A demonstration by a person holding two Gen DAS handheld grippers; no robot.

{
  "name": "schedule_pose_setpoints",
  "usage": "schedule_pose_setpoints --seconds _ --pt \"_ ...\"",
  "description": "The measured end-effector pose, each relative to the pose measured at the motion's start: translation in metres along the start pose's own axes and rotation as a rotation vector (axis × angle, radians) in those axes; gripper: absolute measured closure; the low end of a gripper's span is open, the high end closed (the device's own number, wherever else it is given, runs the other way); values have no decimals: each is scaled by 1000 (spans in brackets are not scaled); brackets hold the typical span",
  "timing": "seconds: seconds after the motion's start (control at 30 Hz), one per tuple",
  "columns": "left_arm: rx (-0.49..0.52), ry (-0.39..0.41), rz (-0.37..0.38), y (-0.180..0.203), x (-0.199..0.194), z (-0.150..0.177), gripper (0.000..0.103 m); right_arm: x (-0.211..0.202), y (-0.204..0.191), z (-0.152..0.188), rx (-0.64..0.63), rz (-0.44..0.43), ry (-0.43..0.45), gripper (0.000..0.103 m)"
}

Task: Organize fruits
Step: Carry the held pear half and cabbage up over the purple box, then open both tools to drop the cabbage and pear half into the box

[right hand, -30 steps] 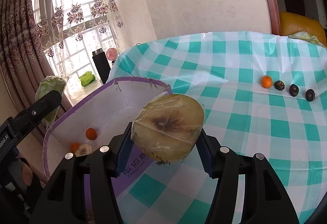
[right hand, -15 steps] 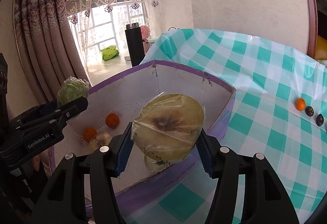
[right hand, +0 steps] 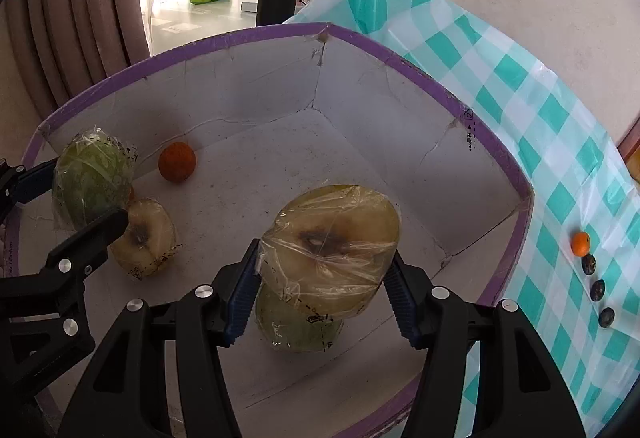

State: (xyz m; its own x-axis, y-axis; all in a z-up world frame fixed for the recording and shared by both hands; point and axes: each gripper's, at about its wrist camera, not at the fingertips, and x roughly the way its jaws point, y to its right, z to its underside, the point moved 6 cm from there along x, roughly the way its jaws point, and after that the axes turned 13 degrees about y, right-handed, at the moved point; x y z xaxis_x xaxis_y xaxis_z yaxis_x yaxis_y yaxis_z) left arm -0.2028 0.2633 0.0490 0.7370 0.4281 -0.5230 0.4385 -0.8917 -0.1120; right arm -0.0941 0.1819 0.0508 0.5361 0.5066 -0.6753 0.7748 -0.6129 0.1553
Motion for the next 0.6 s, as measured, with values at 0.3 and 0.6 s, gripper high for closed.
schedule_pose_setpoints --seconds 0.3,0.6 --pt "117 -99 -31 5 6 10 38 19 -12 10 -224 44 -135 46" --pt "145 -104 -61 6 7 9 8 16 -8 6 -218 50 -117 31"
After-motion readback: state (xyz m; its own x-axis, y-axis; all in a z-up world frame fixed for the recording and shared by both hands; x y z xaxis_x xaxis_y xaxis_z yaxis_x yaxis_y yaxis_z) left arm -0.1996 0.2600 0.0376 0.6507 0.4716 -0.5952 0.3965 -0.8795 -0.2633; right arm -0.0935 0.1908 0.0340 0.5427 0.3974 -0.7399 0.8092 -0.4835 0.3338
